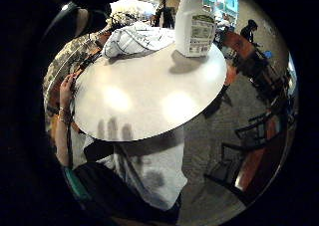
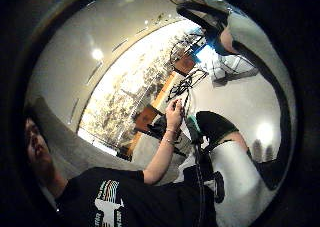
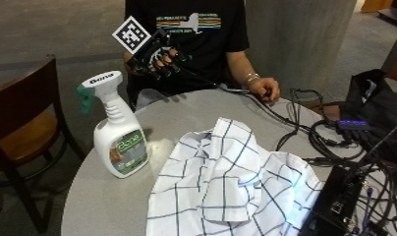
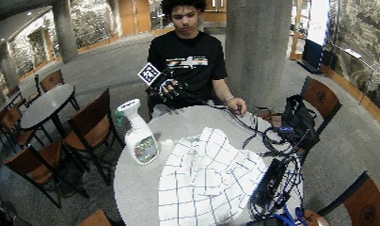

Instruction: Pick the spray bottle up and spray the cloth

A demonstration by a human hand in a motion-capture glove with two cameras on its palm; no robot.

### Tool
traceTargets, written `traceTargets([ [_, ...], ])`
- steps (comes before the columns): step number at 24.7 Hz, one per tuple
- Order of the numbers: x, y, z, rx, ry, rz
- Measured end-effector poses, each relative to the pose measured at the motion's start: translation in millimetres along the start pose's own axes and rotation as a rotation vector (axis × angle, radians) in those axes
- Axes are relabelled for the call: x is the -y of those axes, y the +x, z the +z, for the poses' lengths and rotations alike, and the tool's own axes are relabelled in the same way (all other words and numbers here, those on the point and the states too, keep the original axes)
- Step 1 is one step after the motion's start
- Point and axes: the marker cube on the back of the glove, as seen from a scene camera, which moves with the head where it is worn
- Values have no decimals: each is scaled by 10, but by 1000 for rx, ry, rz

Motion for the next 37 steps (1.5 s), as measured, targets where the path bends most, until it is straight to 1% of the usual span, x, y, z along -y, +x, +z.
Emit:
traceTargets([
  [3,-4,-5,-16,-7,-25,56],
  [8,11,73,-79,-17,-38,101],
  [12,153,251,-180,-13,-5,119],
  [15,227,396,-281,-18,-31,159],
  [18,453,521,-301,-54,50,265],
  [21,674,680,-285,-68,118,321],
  [29,991,1044,-268,-82,146,431],
  [37,1216,1224,-317,-136,186,515],
])
